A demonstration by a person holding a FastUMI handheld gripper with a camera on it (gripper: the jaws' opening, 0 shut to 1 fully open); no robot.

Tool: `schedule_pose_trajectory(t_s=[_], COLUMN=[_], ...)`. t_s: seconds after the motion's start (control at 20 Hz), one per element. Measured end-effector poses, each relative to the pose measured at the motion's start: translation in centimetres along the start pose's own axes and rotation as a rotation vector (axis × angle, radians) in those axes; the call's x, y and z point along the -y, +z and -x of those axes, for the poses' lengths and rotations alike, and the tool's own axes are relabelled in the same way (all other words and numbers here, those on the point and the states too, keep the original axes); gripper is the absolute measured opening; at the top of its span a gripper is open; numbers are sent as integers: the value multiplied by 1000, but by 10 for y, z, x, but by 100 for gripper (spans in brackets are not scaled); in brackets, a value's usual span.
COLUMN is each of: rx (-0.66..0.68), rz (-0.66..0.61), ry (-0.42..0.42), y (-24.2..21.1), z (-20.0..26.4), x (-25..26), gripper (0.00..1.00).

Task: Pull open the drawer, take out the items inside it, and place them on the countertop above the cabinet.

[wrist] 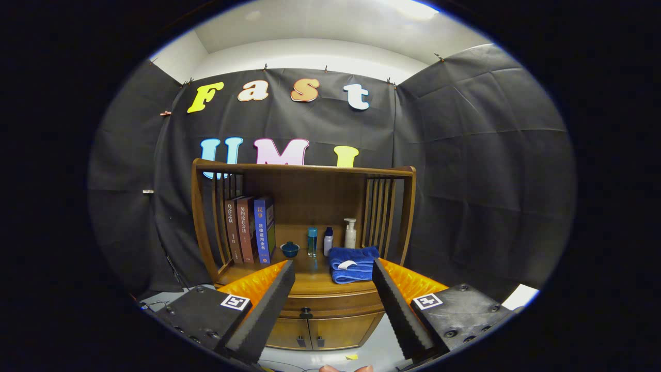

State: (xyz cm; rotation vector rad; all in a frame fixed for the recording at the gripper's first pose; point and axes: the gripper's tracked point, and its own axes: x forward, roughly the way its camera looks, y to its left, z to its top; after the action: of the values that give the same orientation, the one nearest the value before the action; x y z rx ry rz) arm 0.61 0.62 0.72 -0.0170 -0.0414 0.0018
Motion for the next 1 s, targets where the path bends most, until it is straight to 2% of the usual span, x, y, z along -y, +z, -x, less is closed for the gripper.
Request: schedule_pose_trajectory(t_s=[0.15,0.35,0.5,0.85,1.0], rx=[24,81,128,83,61], rz=[-18,-57,-72,17,-19], ry=[9,62,86,108,139], y=[3,9,-2,-97,-143], z=[-5,-18,-38,-91,-109], x=[0,-11,-19,-46,-59], gripper=[99,98,98,98,98])
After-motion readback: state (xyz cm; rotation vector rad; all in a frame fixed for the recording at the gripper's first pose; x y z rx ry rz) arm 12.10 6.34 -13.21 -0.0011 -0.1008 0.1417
